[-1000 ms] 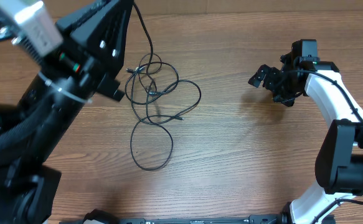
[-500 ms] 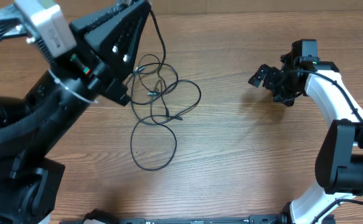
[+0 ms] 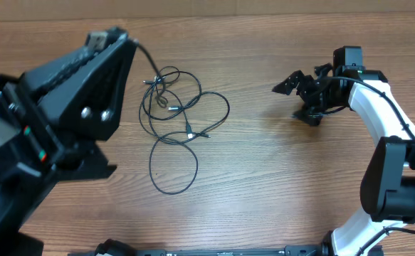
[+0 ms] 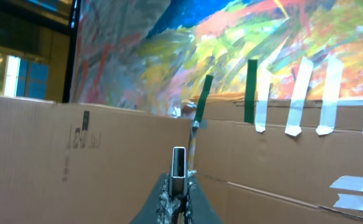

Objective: Untangle cables

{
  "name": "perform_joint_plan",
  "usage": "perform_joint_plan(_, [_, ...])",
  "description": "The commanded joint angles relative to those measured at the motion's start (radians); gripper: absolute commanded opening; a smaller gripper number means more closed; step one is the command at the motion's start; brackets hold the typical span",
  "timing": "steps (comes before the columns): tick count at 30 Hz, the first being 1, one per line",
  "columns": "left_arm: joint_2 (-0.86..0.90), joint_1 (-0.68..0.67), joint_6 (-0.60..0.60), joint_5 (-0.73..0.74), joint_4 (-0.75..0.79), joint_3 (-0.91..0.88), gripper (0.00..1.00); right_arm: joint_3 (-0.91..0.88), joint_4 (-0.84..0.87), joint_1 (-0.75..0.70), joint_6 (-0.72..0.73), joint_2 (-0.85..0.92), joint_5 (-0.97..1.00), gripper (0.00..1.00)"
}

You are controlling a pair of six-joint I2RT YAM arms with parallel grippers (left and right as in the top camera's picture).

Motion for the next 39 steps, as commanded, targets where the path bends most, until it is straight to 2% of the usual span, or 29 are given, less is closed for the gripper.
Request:
perform_joint_plan(1, [-0.001,0.000,-0.018,0.012,-0.010,0.014,0.04,0.008,-0.006,0.011,-0.029,-0.008,-0.305,1.00])
perform_joint_plan(5, [0.000,0.000,-0.018,0.012,-0.031,0.014,0.05,0.008,-0.008,0.054,-0.125,-0.008,-0.438,0.96])
perform_joint_plan(12, [0.000,0.000,-0.019,0.012,-0.042,0.014,0.04,0.008,0.083,0.186,-0.126,-0.008,-0.458,1.00])
perform_joint_plan(16, [0.000,0.000,-0.019,0.013,-0.061,0.014,0.04,0.008,0.216,0.253,0.024,-0.008,-0.445,1.00])
perform_joint_plan(22, [0.000,0.000,-0.019,0.013,-0.079,0.014,0.04,0.008,0.266,0.399,0.254,-0.007,-0.249,1.00])
perform_joint_plan(27, [0.001,0.000,-0.019,0.075,-0.087,0.014,0.04,0.008,0.393,0.520,0.388,-0.007,-0.170,1.00])
perform_joint_plan(35, [0.001,0.000,-0.020,0.088,-0.090,0.014,0.05,0.008,0.555,0.597,0.385,-0.007,-0.137,1.00])
perform_joint_plan(39, [0.001,0.000,-0.045,0.092,-0.090,0.014,0.04,0.008,0.577,0.597,0.520,0.003,-0.095,1.00])
